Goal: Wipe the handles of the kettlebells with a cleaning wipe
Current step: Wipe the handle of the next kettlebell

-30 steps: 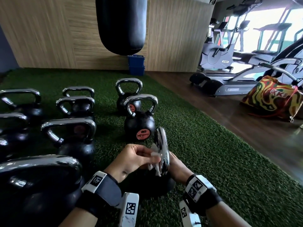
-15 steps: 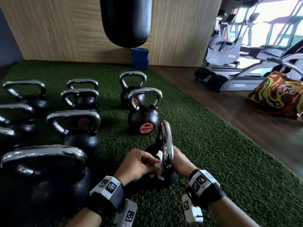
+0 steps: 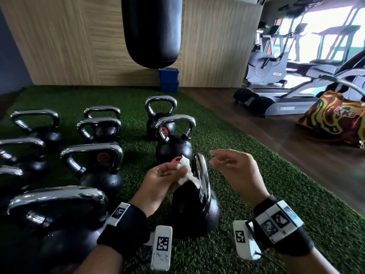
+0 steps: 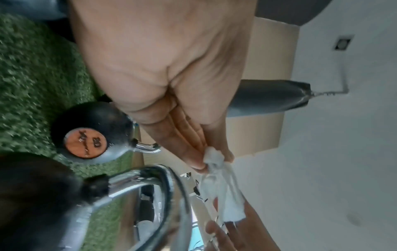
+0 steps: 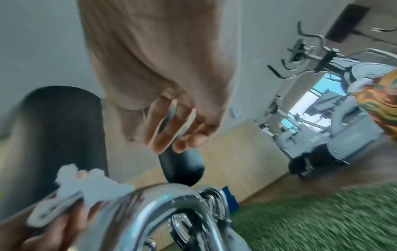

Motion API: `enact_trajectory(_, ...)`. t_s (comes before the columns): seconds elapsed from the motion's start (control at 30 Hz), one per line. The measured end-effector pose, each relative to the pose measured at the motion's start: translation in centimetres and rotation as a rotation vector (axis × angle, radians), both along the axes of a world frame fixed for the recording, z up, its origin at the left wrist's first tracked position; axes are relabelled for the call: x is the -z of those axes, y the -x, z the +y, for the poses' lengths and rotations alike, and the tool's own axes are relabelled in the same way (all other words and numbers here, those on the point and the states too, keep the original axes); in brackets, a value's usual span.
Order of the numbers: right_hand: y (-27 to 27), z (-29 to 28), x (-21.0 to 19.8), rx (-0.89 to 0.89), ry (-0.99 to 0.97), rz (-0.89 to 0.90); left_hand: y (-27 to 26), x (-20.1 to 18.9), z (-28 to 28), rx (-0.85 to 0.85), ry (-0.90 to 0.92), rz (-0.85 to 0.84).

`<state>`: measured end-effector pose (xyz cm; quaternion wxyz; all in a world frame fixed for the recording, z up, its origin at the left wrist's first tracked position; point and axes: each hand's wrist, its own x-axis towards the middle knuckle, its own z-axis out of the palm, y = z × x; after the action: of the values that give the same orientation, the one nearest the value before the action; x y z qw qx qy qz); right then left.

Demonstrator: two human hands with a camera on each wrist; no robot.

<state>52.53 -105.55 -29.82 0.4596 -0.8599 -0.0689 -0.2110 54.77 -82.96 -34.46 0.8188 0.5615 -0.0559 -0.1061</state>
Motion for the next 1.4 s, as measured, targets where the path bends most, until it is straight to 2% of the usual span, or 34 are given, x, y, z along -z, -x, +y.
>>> enact_trajectory(0.07, 0.9, 1.2, -1.4, -0.160, 0.113, -0.030, -0.1, -1.4, -0.5, 0.037, 0.031, -0.014)
enact_trajectory(0.13, 1.2, 2.1, -1.8, -0.200, 0.176, -0.088, -0.2, -2.5, -1.0, 0.056, 0.021, -0.045)
enact_trajectory(0.27, 0.9, 2.5, -2.0, -0.190, 0.084, -0.155, 0.0, -3.4, -1.8, 0.040, -0.033, -0.105)
enact_trajectory(0.47, 0.6, 1.5, -1.6, -0.146, -0.014, -0.116, -0.2, -3.7, -1.5, 0.064, -0.193, -0.279)
enact_trajectory(0.53, 0.2, 0.4, -1.2, -0.103, -0.027, -0.092, -0.5, -2.6, -0.7, 0.080, -0.399, -0.311)
enact_trajectory(0.67, -0.9, -1.5, 0.9, -0.011, -0.054, -0.019, -0.4, 1.9, -0.5, 0.278, -1.077, -0.299)
enact_trajectory(0.73, -1.7, -2.1, 2.4, 0.047, -0.071, 0.016, 0.1, 4.6, -2.4, 0.358, -1.235, -0.342)
enact_trajectory(0.8, -2.6, -2.4, 4.1, 0.107, -0.110, 0.045, 1.1, 6.8, -4.9, 0.267, -1.332, -0.450)
enact_trajectory(0.9, -3.6, -2.5, 6.2, 0.149, -0.182, 0.133, 1.5, 8.5, -6.5, -0.047, -1.214, -0.632)
enact_trajectory(0.97, -4.2, -2.4, 7.4, 0.162, -0.231, 0.202, 1.1, 8.9, -6.2, -0.092, -1.153, -0.652)
enact_trajectory(1.1, -5.0, -2.1, 9.0, 0.274, -0.230, 0.314, -1.1, 9.4, -4.1, 0.075, -0.913, -0.546)
enact_trajectory(1.2, -5.4, -1.6, 9.8, 0.300, -0.244, 0.342, -2.7, 9.5, -2.4, 0.208, -1.003, -0.560)
enact_trajectory(1.27, -5.4, -1.0, 10.1, 0.297, -0.266, 0.325, -3.3, 9.9, -2.1, 0.265, -0.987, -0.551)
enact_trajectory(1.4, -5.7, 0.5, 10.2, 0.296, -0.176, 0.288, -3.2, 10.4, -2.2, 0.234, -0.983, -0.588)
